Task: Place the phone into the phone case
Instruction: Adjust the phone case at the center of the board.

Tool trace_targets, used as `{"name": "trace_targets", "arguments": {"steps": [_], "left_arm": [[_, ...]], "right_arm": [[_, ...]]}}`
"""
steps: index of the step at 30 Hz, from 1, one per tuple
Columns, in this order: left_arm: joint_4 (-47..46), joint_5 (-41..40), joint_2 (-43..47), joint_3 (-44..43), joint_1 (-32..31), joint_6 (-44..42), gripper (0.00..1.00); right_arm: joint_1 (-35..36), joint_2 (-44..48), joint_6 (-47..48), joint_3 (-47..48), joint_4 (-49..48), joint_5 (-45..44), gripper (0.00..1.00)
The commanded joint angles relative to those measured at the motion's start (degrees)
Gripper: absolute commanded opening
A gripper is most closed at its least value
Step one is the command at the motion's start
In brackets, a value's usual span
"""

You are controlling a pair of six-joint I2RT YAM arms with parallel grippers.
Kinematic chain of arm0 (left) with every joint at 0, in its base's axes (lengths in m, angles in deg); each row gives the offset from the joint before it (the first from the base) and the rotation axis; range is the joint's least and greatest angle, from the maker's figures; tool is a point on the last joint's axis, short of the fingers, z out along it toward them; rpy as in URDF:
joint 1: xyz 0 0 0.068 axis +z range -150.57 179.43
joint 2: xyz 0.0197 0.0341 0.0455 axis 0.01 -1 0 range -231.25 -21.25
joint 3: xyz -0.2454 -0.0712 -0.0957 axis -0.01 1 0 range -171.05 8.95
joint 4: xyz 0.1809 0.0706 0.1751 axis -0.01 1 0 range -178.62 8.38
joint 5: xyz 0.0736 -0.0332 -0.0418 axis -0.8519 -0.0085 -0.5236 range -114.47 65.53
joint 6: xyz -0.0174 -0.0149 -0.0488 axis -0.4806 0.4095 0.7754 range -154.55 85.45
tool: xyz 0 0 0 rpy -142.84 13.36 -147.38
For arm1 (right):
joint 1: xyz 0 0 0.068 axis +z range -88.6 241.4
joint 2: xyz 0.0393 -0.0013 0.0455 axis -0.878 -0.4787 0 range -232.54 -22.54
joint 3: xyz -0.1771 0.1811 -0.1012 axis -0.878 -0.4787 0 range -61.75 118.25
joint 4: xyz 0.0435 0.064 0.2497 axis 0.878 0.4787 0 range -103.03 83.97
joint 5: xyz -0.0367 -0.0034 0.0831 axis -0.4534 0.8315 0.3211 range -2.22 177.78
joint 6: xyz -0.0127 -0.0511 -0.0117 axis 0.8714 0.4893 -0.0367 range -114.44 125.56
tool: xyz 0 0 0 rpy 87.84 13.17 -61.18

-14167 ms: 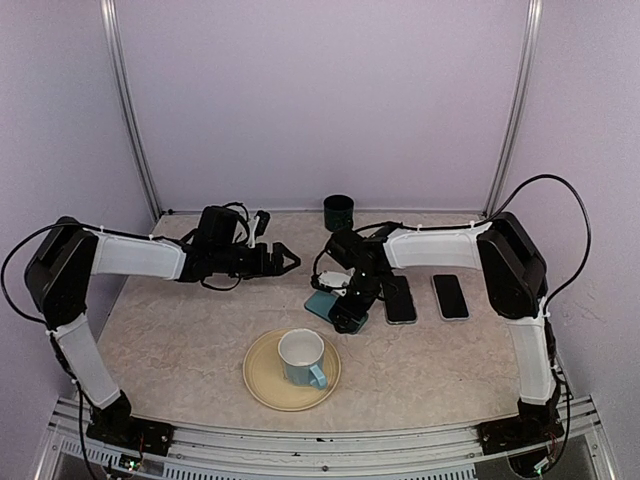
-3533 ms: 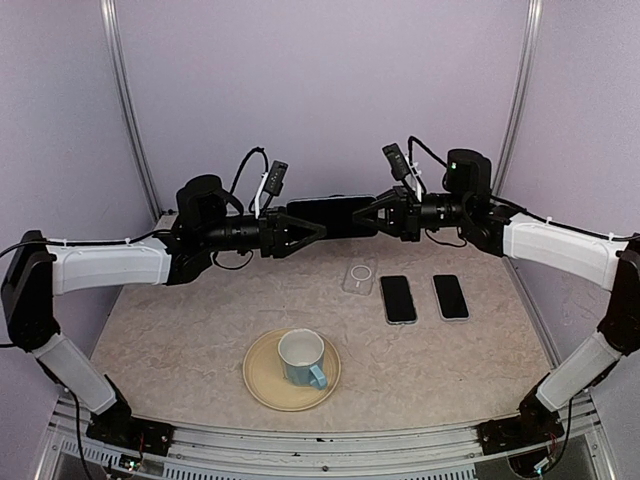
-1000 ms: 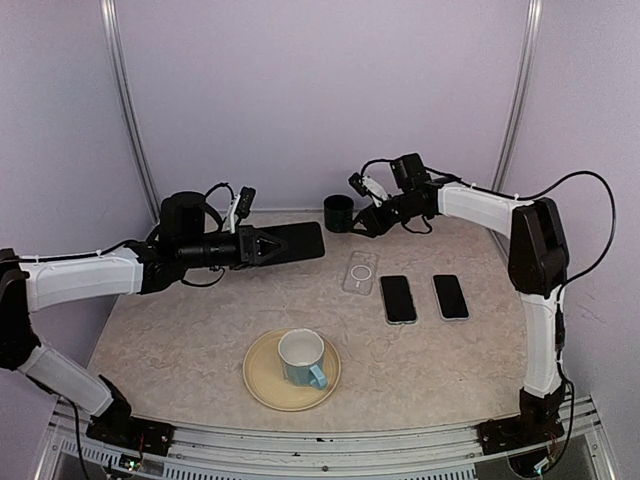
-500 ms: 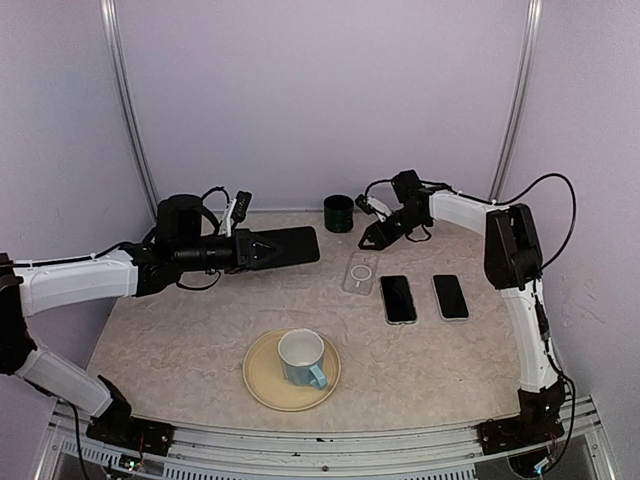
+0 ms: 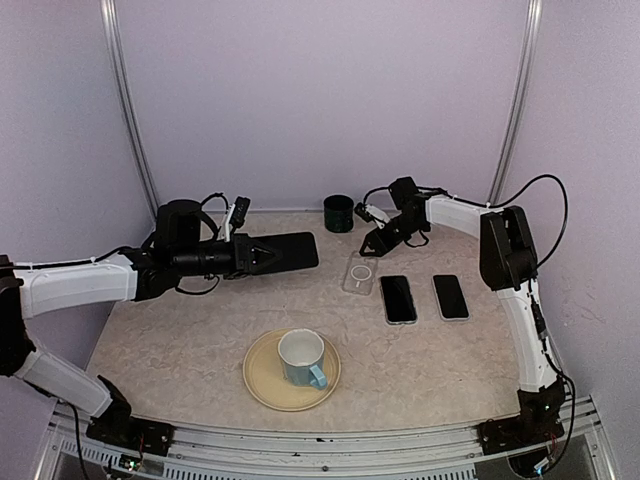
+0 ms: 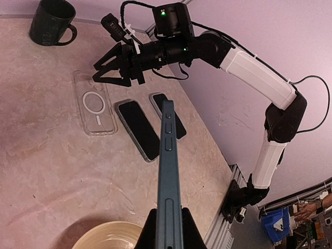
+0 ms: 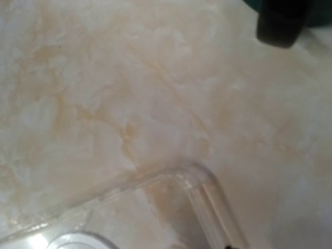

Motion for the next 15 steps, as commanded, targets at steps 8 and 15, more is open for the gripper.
{"name": "trace_targets", "arguments": {"steps": [8,15], "left_arm": [[-5.88,2.13,1.12,0.63,0.05,1.68,0.0],[-6.61,3.07,0.24,0.21,0.04,2.4,0.0]], "right_arm": [[-0.2,-2.39,-0.31,1.15,-2.61,-2.63,0.47],[-0.91,-3.16,-1.67,1.07,-3.71,-2.54,0.44]]}}
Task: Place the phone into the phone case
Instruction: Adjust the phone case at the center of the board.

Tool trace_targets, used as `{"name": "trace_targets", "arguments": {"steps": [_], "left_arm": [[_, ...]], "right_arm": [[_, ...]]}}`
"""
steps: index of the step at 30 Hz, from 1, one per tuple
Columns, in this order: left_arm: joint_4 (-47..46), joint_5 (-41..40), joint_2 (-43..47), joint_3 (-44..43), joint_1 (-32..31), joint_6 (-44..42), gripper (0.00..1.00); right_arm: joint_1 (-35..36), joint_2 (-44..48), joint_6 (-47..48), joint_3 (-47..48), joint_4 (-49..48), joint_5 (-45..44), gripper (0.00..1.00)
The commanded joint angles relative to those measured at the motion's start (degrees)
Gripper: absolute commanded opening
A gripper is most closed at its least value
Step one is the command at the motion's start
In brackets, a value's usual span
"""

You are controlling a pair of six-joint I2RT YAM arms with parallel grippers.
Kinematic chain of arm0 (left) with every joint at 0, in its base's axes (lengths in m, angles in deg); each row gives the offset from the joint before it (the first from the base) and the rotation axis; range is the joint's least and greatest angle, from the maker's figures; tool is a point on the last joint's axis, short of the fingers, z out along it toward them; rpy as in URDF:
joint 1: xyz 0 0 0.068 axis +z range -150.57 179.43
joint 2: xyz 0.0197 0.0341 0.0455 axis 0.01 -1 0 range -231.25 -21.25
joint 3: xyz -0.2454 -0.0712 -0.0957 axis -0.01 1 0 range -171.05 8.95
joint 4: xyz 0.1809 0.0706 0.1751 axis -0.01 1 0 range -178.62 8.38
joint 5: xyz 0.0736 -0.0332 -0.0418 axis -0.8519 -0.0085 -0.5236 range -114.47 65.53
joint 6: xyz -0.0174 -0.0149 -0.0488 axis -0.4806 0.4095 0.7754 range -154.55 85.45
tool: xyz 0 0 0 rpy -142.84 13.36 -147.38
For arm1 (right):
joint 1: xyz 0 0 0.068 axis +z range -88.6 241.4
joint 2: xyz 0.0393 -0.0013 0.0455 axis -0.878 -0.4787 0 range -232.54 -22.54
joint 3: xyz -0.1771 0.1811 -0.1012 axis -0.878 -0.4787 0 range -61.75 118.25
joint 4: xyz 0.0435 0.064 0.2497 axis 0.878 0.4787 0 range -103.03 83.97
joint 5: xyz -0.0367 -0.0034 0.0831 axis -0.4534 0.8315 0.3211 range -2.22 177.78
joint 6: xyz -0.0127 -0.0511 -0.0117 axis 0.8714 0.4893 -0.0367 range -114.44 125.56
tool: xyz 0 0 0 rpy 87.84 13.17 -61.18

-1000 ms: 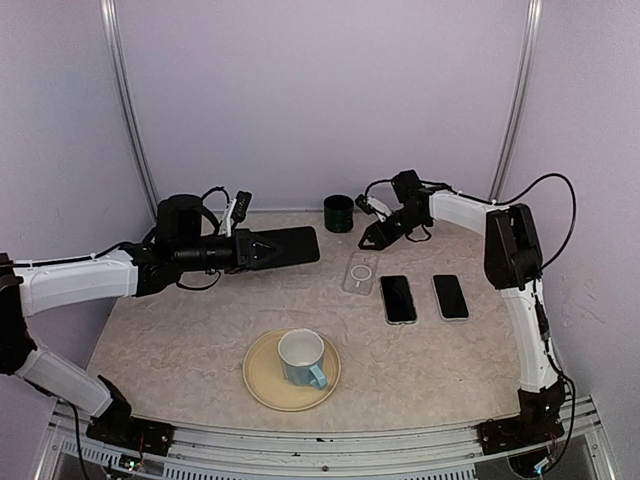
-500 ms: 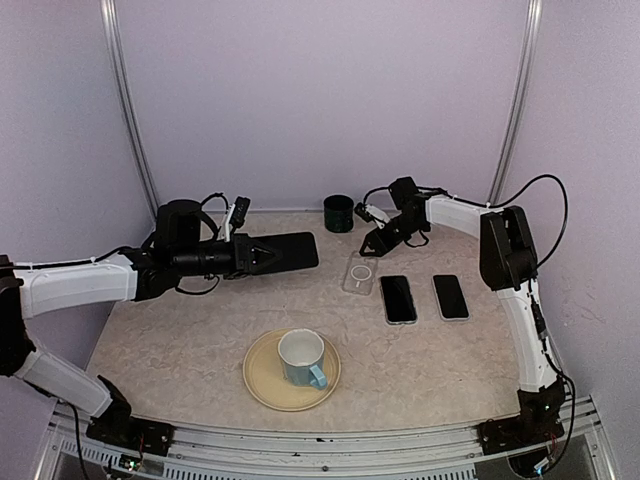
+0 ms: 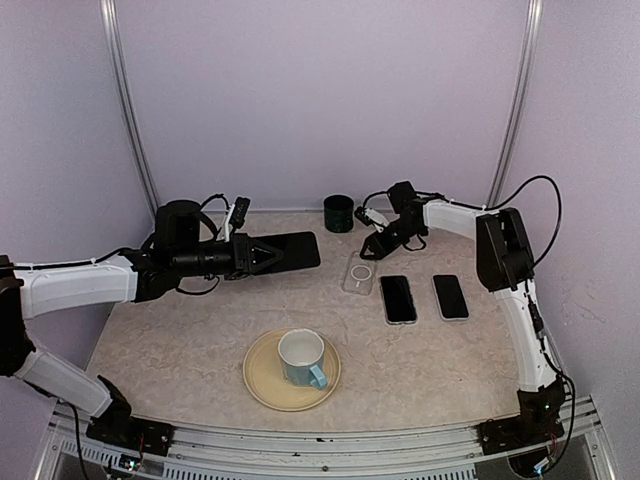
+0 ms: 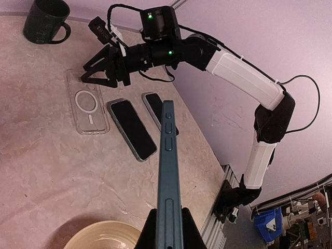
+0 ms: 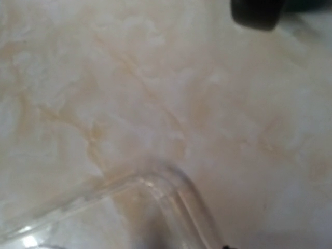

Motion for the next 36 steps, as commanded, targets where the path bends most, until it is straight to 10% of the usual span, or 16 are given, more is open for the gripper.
{"name": "trace_targets", "arguments": {"steps": [1,24,36], "left_arm": [[-4.27,1.87,-0.08,-0.96,0.04,0.13,0.0],[1.5,-4.34,-2.35,-3.02,-1.48,-1.8,0.0],[8.23,-13.23,-3.87,-5.49,-1.93,1.15,0.0]], "right_arm": [[-0.62,-1.4,-1.18,1.07,-1.35,-0.38,0.42],[-0.02,3.67,-9.98,-9.63,-4.18,2.76,0.0],[4.11,13.31,-26.77,-23.3,-13.94,-6.88,0.0]]}}
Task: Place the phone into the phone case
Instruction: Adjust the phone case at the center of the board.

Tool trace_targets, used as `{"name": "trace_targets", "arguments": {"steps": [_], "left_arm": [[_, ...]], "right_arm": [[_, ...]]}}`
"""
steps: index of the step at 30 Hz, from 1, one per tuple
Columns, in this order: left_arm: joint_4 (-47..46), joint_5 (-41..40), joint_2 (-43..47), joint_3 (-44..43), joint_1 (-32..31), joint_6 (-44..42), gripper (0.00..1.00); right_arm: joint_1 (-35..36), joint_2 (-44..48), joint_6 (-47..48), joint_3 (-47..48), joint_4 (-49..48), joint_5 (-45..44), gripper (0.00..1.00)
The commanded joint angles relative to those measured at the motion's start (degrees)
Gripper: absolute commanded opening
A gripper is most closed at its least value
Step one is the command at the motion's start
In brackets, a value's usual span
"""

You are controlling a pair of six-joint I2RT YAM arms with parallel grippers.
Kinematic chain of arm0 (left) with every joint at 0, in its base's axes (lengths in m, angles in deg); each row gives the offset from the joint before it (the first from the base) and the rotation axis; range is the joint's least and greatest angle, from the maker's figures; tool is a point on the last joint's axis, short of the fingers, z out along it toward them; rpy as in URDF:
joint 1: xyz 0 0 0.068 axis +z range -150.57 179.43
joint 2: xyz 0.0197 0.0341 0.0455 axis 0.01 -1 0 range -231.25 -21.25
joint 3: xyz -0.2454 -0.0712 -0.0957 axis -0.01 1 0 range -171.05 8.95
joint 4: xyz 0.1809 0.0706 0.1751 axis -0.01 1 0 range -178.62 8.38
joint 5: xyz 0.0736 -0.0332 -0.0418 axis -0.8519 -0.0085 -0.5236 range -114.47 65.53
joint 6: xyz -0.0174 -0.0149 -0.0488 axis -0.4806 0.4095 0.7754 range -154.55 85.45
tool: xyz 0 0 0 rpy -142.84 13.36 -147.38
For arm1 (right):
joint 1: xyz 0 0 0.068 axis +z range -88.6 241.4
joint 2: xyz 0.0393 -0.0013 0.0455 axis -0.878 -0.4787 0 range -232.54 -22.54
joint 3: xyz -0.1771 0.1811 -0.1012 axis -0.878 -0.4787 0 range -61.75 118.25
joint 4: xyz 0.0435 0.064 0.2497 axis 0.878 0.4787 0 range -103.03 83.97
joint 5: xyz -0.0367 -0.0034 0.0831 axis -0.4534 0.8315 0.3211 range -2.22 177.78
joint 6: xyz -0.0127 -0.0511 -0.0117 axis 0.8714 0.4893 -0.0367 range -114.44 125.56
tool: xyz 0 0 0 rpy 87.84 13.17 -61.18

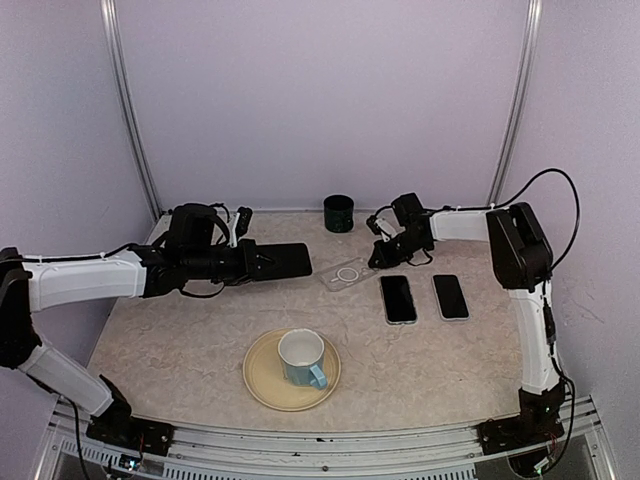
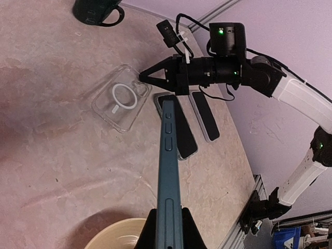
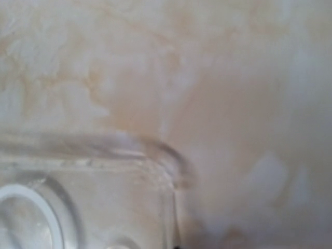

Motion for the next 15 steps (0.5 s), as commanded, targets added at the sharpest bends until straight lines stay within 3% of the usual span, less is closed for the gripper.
{"name": "trace_targets", "arguments": {"steps": [1,9,15], "left_arm": [[-0.37,-3.52,-0.89,-2.78,-0.18,1.39,0.0],[-0.83,-3.87,-2.25,-3.26,-0.12,1.6,0.0],[-0.83,-3.95,-2.66,-3.27,0.4,2.45,0.0]], "right_arm": [[3.29,3.59,-7.46,-3.16,-2.5,-5.51,0.0],[7.28,4.7,-9.46,-4.07,-2.5,-5.06,0.31],[8.94,7.21,-9.97,-6.82,-2.98,-2.96,0.35]]}}
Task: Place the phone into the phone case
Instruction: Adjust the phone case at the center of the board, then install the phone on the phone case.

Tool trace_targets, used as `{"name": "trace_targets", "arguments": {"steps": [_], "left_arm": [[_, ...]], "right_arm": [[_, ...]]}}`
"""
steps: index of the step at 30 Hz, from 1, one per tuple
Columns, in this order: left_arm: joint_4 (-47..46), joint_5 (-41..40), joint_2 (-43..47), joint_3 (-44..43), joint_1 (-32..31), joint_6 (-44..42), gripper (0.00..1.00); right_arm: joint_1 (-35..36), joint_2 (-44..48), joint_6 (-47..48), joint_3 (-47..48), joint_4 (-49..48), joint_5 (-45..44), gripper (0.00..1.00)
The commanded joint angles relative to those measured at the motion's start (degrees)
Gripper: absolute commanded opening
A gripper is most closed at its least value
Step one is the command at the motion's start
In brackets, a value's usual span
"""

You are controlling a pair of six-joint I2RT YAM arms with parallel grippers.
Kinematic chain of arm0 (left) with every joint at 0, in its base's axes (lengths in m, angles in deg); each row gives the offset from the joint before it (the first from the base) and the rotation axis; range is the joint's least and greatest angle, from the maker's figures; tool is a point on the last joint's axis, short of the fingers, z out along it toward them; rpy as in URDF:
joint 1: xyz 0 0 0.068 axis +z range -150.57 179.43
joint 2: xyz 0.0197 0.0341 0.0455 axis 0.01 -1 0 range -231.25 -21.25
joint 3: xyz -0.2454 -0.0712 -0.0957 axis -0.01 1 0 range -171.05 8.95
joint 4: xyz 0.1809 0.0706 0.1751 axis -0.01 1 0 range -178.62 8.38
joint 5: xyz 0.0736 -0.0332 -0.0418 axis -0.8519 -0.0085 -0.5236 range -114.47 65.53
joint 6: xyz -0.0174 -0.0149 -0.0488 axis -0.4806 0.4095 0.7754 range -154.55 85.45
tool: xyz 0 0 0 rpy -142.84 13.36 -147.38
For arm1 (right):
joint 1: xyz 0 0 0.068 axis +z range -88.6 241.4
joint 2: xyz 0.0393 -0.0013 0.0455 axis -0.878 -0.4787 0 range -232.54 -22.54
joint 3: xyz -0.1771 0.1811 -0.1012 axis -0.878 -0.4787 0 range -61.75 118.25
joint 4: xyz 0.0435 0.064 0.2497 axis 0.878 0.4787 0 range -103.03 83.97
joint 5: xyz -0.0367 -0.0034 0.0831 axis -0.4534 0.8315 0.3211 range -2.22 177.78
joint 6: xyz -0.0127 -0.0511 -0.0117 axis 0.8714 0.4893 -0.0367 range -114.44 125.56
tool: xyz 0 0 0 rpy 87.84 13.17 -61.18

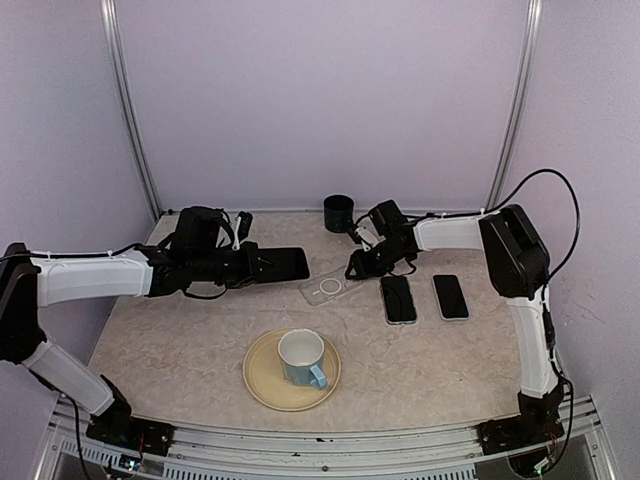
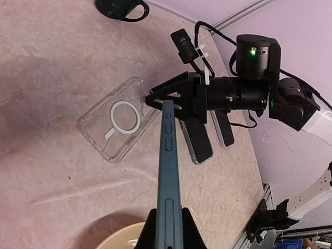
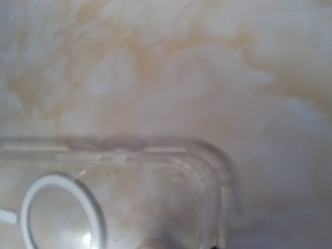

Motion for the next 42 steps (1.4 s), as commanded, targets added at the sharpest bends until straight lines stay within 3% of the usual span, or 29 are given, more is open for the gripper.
{"name": "trace_targets", "arguments": {"steps": [1,9,19,28,42], "left_arm": [[-1.9,-0.5,-0.2,-2.56,0.57,1.09,0.0],[-0.8,0.3,-2.99,-3.1,2.06,4.71,0.0],[-3.9,10.17,-11.11,-3.86,3.35,10.35,0.0],[-8.72,14.47,-16.56,-4.44,4.83,13.5,0.0],[-12.7,22.76,-26.84,-11.81,7.04,16.9,0.0]], "right_arm": [[1.23,4.66,-1.41,-3.66,-0.75,1.59,0.36],[2.27,9.44,-2.92,-9.57,-3.45,4.12,0.37],[3.63,11.93,-5.14,-12.71,-6.45,8.7,0.38],[3.45,12.94,-3.71,-12.83,-5.16,2.26,0.45],[1.1,9.54,-2.79,-11.83,-5.27,2.62,0.52]]}}
